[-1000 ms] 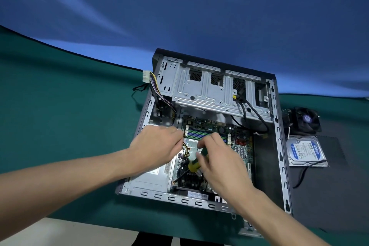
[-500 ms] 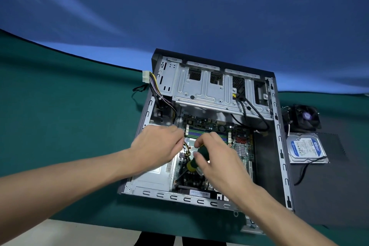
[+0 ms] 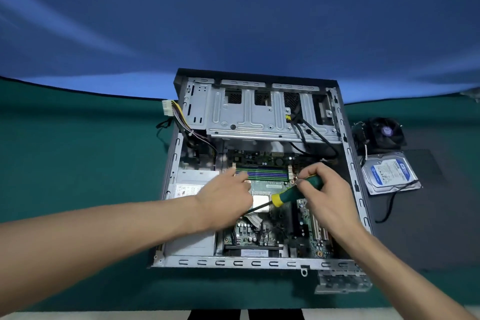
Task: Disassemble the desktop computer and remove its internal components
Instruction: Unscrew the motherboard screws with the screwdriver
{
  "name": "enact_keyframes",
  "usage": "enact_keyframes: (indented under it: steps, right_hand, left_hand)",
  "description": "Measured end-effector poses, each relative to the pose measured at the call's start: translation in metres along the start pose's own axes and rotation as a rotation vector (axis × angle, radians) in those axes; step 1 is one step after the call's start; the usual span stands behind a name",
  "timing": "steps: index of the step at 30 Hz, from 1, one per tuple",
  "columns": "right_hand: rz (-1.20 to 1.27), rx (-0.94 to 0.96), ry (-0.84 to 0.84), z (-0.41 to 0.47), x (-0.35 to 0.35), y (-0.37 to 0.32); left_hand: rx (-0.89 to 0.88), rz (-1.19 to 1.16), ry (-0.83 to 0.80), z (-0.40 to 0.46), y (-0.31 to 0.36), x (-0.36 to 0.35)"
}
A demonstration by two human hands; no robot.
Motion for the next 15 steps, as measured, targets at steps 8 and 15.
enact_keyframes:
  steps: [8,15]
  right_hand:
    - [0.158,-0.178,0.150,-0.011,0.003,0.052]
    - [0.215,-0.175,0.161,-0.008,0.001,0.060]
  left_hand:
    - [0.068,0.214,-0.579,0.021,0.030,-0.091]
    - [0.250,0.144,-0.571,0.028,0.027,-0.111]
Point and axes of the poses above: each hand's wrist, its own z-axis towards the middle knuckle, its own x-axis out of the back of the hand, y = z × x, the point moved 10 cm from there along z, towards the middle knuckle, and after that the axes turned 10 degrees about x, right-handed, at the moved point
